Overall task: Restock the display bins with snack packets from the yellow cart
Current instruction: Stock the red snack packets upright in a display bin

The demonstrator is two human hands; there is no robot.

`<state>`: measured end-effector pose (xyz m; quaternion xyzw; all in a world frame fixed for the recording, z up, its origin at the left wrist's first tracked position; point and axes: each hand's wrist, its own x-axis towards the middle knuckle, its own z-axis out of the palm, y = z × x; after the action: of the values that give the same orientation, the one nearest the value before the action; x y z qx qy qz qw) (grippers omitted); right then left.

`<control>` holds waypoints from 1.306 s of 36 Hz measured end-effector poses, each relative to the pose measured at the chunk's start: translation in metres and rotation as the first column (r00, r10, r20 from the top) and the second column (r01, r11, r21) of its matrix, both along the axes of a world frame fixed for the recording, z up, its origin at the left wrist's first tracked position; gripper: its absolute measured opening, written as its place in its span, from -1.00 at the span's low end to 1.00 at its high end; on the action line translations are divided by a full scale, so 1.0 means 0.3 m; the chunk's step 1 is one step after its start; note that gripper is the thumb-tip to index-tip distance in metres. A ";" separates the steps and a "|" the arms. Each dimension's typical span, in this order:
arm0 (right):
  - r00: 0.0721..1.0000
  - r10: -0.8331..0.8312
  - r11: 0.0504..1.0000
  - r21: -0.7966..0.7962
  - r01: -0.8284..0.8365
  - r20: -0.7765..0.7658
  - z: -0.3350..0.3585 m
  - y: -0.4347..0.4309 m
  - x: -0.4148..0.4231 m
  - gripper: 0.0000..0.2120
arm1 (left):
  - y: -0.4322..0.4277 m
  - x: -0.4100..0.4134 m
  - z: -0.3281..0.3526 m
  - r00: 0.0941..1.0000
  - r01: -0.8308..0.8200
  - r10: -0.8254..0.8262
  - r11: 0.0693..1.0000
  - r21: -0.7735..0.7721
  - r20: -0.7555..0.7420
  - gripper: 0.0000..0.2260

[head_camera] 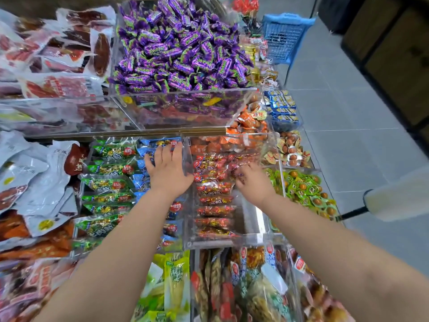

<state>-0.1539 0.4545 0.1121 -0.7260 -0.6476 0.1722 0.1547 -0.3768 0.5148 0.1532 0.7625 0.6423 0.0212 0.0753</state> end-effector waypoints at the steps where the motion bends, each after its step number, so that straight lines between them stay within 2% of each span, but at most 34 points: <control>1: 0.999 0.002 1.000 0.009 -0.002 -0.037 0.013 -0.032 0.002 -0.81 | -0.004 0.001 0.016 0.999 0.010 -0.011 1.000 -0.012 -0.032 -0.24; 4: 0.985 -0.021 1.000 0.018 0.025 -0.170 0.044 -0.144 0.013 -0.85 | -0.028 0.010 0.069 0.990 0.036 -0.036 0.999 0.002 -0.135 -0.26; 6: 0.980 -0.046 0.999 0.010 0.049 -0.194 0.063 -0.228 0.020 -0.82 | -0.054 0.025 0.100 0.984 0.055 -0.053 0.998 0.008 -0.171 -0.30; 8: 0.972 -0.083 0.996 0.022 0.090 -0.222 0.077 -0.314 0.025 -0.81 | -0.092 0.047 0.121 0.985 0.088 -0.083 0.996 0.022 -0.153 -0.44; 10: 0.962 -0.127 0.989 0.041 0.141 -0.240 0.083 -0.399 0.027 -0.80 | -0.142 0.076 0.124 0.981 0.183 -0.178 0.981 0.068 -0.074 -0.61; 12: 0.946 -0.196 0.975 0.050 0.215 -0.257 0.078 -0.492 0.023 -0.86 | -0.217 0.111 0.117 0.948 0.303 -0.307 0.952 0.051 0.089 -0.73; 14: 0.910 -0.295 0.946 0.045 0.321 -0.292 0.063 -0.595 0.008 -0.90 | -0.313 0.144 0.097 0.894 0.397 -0.386 0.918 -0.005 0.229 -0.76; 17: 0.816 -0.460 0.870 0.005 0.493 -0.350 0.029 -0.756 -0.022 -0.89 | -0.451 0.188 0.040 0.843 0.502 -0.462 0.859 -0.097 0.275 -0.78; 19: 0.732 -0.584 0.798 -0.083 0.597 -0.350 -0.003 -0.871 -0.042 -0.89 | -0.541 0.217 -0.004 0.797 0.587 -0.534 0.794 -0.157 0.281 -0.76; 23: 0.517 -0.779 0.614 -0.267 0.743 -0.353 -0.088 -1.148 -0.112 -0.83 | -0.726 0.269 -0.078 0.698 0.715 -0.682 0.685 -0.144 0.220 -0.81; 26: 0.379 -0.884 0.465 -0.449 0.763 -0.273 -0.155 -1.388 -0.203 -0.84 | -0.866 0.292 -0.148 0.643 0.766 -0.719 0.599 -0.236 0.263 -0.84; 28: 0.281 -0.928 0.371 -0.541 0.755 -0.244 -0.202 -1.542 -0.267 -0.81 | -0.962 0.302 -0.197 0.591 0.795 -0.767 0.502 -0.340 0.249 -0.81; 30: 0.137 -0.963 0.253 -0.615 0.747 -0.230 -0.243 -1.690 -0.335 -0.83 | -1.058 0.303 -0.248 0.523 0.808 -0.821 0.392 -0.440 0.229 -0.80; 32: -0.072 -0.964 0.123 -0.669 0.733 -0.256 -0.272 -1.830 -0.411 -0.85 | -1.153 0.299 -0.291 0.469 0.789 -0.853 0.288 -0.543 0.230 -0.79; 35: -0.291 -0.924 -0.028 -0.713 0.701 -0.250 -0.307 -2.024 -0.514 -0.86 | -1.286 0.290 -0.335 0.458 0.718 -0.847 0.171 -0.675 0.272 -0.89; 37: -0.411 -0.887 -0.129 -0.742 0.658 -0.211 -0.329 -2.141 -0.561 -0.79 | -1.357 0.293 -0.369 0.482 0.684 -0.827 0.148 -0.714 0.289 -0.80; 40: -0.563 -0.808 -0.235 -0.781 0.579 -0.174 -0.349 -2.293 -0.589 -0.79 | -1.433 0.313 -0.416 0.483 0.632 -0.842 0.147 -0.761 0.239 -0.81; 47: -0.691 -0.708 -0.340 -0.789 0.512 -0.143 -0.347 -2.559 -0.456 -0.71 | -1.561 0.423 -0.482 0.571 0.494 -0.816 0.252 -0.832 0.092 -0.76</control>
<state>-0.2907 -0.3133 0.0079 -0.7410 0.4316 0.3277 0.3965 -0.2500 0.0463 0.0087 0.8308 0.1930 -0.4378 0.2844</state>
